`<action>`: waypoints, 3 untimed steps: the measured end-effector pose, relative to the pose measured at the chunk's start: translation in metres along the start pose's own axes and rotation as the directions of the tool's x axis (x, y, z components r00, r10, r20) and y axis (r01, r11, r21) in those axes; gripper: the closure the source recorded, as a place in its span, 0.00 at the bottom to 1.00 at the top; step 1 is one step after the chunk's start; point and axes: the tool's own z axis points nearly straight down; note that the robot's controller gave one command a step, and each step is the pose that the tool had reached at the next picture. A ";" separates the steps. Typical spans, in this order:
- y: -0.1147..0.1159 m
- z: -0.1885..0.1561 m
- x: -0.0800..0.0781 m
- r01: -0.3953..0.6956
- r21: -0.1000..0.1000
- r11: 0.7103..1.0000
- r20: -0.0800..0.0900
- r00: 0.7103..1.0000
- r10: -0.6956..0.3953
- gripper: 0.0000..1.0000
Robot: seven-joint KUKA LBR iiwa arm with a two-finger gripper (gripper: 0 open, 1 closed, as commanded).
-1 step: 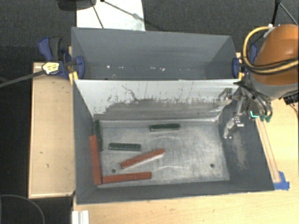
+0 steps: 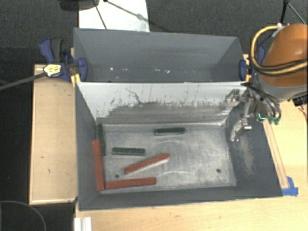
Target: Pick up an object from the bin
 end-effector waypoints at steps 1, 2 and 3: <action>0.042 0.056 0.013 0.068 0.001 0.998 0.004 0.998 -0.068 0.00; 0.087 0.098 0.002 0.005 -0.001 1.000 -0.001 1.000 -0.005 0.00; 0.103 0.138 0.013 0.022 -0.002 1.000 0.009 1.000 -0.022 0.00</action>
Offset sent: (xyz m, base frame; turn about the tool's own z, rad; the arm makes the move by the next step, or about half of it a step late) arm 0.0009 0.0951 -0.1056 -0.0016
